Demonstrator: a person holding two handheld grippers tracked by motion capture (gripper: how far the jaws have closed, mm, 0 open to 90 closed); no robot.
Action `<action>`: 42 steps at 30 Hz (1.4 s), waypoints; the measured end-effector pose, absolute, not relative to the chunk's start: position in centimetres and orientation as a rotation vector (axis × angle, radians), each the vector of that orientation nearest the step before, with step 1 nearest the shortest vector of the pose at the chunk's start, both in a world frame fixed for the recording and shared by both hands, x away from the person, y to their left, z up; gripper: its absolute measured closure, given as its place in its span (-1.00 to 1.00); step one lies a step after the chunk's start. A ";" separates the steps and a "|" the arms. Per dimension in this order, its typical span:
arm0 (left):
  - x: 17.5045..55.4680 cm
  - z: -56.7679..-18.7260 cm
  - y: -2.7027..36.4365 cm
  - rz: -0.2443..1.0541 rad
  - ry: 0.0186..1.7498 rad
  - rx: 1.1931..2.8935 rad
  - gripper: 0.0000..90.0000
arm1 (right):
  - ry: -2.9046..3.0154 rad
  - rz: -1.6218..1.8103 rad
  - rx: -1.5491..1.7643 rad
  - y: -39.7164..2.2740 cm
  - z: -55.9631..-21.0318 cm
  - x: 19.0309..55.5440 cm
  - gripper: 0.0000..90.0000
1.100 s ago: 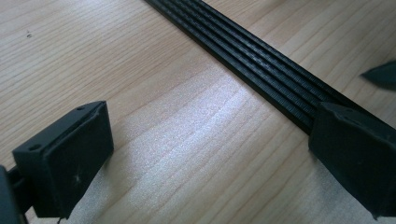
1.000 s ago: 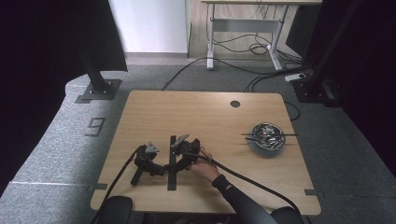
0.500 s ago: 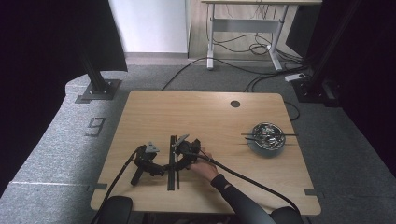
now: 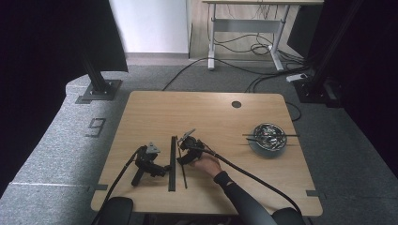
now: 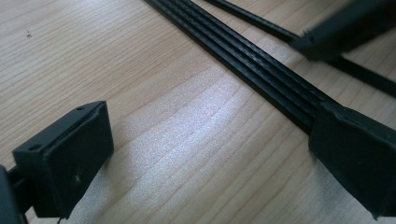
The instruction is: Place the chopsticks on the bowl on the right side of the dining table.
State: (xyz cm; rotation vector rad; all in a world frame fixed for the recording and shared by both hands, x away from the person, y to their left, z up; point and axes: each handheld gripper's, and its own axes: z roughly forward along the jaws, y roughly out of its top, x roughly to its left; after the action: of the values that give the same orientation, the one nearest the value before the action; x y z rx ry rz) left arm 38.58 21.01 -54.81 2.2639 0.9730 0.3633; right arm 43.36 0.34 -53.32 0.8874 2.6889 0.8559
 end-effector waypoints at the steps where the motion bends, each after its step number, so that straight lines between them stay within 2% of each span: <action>1: 38.6 -54.8 21.0 0.363 0.973 2.264 -1.00 | 2.695 0.852 0.883 0.3 -53.2 43.4 -0.22; 6: 38.6 -54.8 21.0 0.362 0.975 2.263 -1.00 | 2.704 0.833 0.888 -0.1 -52.8 43.5 0.27; 13: 38.6 -54.8 21.0 0.363 0.974 2.263 -1.00 | 2.709 0.819 0.903 -1.2 -52.6 43.8 0.73; 15: 38.6 -54.8 21.0 0.363 0.974 2.264 -1.00 | 2.709 0.819 0.913 -1.7 -52.6 43.9 0.79; 22: 38.6 -54.8 21.0 0.362 0.975 2.263 -1.00 | 2.692 0.829 0.963 -3.6 -52.7 44.0 0.89; 42: 38.6 -54.8 21.0 0.362 0.975 2.262 -1.00 | 2.698 0.796 0.994 -8.1 -52.6 42.2 0.90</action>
State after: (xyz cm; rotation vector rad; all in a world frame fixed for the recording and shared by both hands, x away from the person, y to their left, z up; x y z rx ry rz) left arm 38.57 21.00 -54.82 2.2625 0.9754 0.3620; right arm 42.22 -8.11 -52.62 0.9938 2.6981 0.7962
